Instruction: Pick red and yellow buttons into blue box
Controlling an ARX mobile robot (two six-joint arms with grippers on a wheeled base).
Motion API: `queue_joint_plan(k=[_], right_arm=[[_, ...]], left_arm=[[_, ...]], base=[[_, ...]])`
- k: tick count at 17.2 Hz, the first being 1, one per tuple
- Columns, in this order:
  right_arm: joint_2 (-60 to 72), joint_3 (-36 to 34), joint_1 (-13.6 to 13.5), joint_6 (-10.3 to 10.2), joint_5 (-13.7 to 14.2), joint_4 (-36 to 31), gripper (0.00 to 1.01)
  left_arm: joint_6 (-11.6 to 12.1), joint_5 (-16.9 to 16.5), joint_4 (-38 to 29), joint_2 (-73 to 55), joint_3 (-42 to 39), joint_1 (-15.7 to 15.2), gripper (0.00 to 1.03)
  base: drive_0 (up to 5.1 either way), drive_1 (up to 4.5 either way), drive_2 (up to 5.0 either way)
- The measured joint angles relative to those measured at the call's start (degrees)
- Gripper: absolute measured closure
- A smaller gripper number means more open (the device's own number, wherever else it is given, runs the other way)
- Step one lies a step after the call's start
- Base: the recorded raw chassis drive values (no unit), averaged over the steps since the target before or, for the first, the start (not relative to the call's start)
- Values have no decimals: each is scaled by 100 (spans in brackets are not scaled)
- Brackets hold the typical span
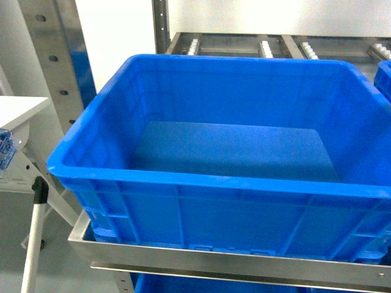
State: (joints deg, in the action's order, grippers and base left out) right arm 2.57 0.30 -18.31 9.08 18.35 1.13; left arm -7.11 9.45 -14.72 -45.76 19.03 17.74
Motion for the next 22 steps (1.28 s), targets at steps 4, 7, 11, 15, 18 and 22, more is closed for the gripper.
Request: queue_joint_plan(k=[4,7,11,15,18,22], right_arm=[[0,0,0,0,0,-2,72],[0,0,0,0,2,-2,72],[0,0,0,0,2,-2,73],[0,0,0,0,0,0,73],[2,0,0,0,2,0,73],[2,0,0,2,2,0,73]], left_arm=[[0,-2,-7,-4,0,0,72],[0,0,0,-2,0,0,72],[0,0,-15,9,0,0,72],[0,0,-2,0,0,0,72],[0,0,-15,0,0,0,72],[0,0,-2,0,0,0,72]], base=[[509,-232,-232],[516,-225,-225],[515,-226,-226],[512,-229,-229],[512,-229,-229],[517,-224,-224]])
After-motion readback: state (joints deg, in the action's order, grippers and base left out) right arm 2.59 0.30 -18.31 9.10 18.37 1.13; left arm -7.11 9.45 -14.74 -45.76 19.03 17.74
